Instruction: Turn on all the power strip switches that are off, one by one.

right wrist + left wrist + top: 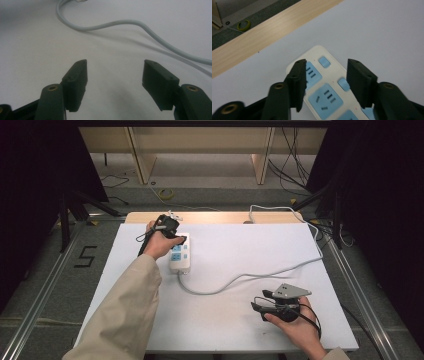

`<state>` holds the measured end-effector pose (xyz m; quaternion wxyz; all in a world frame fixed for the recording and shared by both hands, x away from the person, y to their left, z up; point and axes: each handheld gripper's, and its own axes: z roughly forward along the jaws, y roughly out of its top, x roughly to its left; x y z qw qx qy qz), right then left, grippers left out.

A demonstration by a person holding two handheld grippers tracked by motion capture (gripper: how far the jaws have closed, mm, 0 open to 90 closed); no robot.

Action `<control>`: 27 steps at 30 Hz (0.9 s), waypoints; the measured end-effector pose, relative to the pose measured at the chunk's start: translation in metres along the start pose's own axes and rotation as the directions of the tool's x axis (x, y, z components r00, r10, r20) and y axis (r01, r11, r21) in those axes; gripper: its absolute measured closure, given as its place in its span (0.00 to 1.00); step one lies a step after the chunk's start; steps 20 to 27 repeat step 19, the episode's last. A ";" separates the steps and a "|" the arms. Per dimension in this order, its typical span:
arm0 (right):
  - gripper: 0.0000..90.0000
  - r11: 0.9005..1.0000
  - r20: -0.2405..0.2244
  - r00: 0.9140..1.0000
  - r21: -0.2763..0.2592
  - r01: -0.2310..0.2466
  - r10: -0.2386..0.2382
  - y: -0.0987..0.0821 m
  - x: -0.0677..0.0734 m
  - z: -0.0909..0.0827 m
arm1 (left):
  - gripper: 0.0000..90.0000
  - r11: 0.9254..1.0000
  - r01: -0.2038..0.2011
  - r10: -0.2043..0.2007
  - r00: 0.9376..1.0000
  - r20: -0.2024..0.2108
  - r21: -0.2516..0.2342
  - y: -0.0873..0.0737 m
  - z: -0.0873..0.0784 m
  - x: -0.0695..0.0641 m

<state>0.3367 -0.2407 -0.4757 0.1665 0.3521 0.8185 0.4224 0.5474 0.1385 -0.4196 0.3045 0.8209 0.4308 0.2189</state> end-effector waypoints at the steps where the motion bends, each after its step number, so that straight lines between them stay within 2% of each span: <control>1: 0.42 1.000 0.000 1.000 -0.002 -0.001 0.001 0.000 -0.001 0.000 | 0.48 1.000 0.007 -0.007 1.000 0.007 -0.017 -0.004 -0.007 -0.001; 5: 0.42 1.000 0.000 1.000 -0.002 -0.009 0.009 -0.001 -0.003 -0.001 | 0.38 0.998 0.014 -0.012 0.999 0.039 -0.053 -0.026 -0.038 -0.012; 8: 0.42 1.000 -0.001 1.000 -0.003 -0.011 0.011 -0.001 -0.004 -0.001 | 0.32 0.997 -0.006 0.011 0.998 0.061 -0.077 -0.054 -0.057 -0.026; 11: 0.42 1.000 0.000 1.000 -0.003 -0.013 0.013 -0.001 -0.005 -0.002 | 0.30 0.994 -0.009 0.018 0.996 0.091 -0.106 -0.086 -0.075 -0.040; 16: 0.41 1.000 -0.005 1.000 -0.003 -0.013 0.013 -0.002 -0.004 -0.002 | 0.26 0.987 0.002 0.013 0.996 0.089 -0.160 -0.134 -0.094 -0.061; 19: 0.41 1.000 -0.007 1.000 -0.008 -0.012 0.012 -0.002 -0.003 -0.002 | 0.25 0.989 -0.044 0.053 0.996 0.066 -0.138 -0.154 -0.099 -0.070; 27: 0.41 1.000 -0.007 1.000 -0.008 -0.012 0.012 -0.002 -0.003 -0.002 | 0.25 0.989 -0.044 0.053 0.996 0.066 -0.138 -0.154 -0.099 -0.070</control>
